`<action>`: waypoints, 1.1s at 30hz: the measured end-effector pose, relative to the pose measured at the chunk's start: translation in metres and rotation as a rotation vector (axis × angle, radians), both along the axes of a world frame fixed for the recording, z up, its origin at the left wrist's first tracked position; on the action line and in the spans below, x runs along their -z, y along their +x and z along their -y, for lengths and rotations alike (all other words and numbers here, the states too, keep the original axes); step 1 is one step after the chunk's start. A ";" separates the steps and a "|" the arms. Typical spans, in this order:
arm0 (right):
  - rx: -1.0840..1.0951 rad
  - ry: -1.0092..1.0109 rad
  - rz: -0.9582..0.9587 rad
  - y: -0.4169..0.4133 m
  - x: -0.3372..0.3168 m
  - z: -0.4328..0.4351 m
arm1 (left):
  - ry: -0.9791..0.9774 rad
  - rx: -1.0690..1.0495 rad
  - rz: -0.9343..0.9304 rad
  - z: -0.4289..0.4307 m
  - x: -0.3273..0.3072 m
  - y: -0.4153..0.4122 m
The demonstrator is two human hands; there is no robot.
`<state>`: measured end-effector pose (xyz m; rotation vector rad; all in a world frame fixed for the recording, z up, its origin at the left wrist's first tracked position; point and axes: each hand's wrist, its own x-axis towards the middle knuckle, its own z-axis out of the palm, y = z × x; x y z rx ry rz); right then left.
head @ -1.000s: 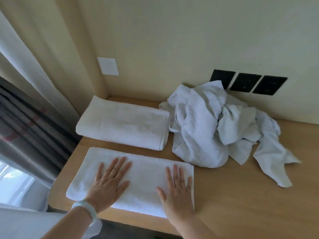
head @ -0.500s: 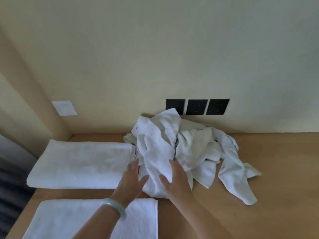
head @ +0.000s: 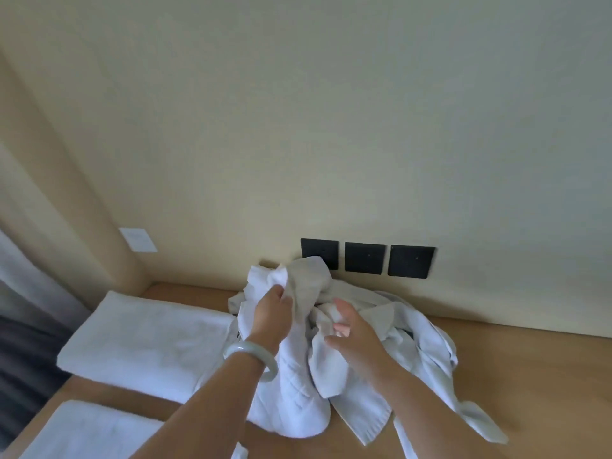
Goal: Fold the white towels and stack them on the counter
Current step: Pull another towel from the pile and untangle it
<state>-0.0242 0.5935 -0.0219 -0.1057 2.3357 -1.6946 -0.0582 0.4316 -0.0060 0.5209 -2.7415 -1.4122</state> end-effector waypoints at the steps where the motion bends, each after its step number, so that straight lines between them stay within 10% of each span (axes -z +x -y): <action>1: -0.015 -0.027 0.010 -0.003 -0.004 -0.008 | 0.033 0.027 -0.069 -0.008 -0.020 0.004; 9: -0.186 -0.306 0.082 -0.010 -0.063 -0.060 | 0.289 0.301 -0.467 -0.079 -0.189 0.013; 21: 0.169 -0.377 -0.073 0.017 -0.180 -0.100 | 0.737 0.609 -0.623 -0.171 -0.338 0.030; 33: 0.423 -1.025 0.038 0.041 -0.198 -0.232 | 0.162 0.835 -0.019 -0.190 -0.182 0.048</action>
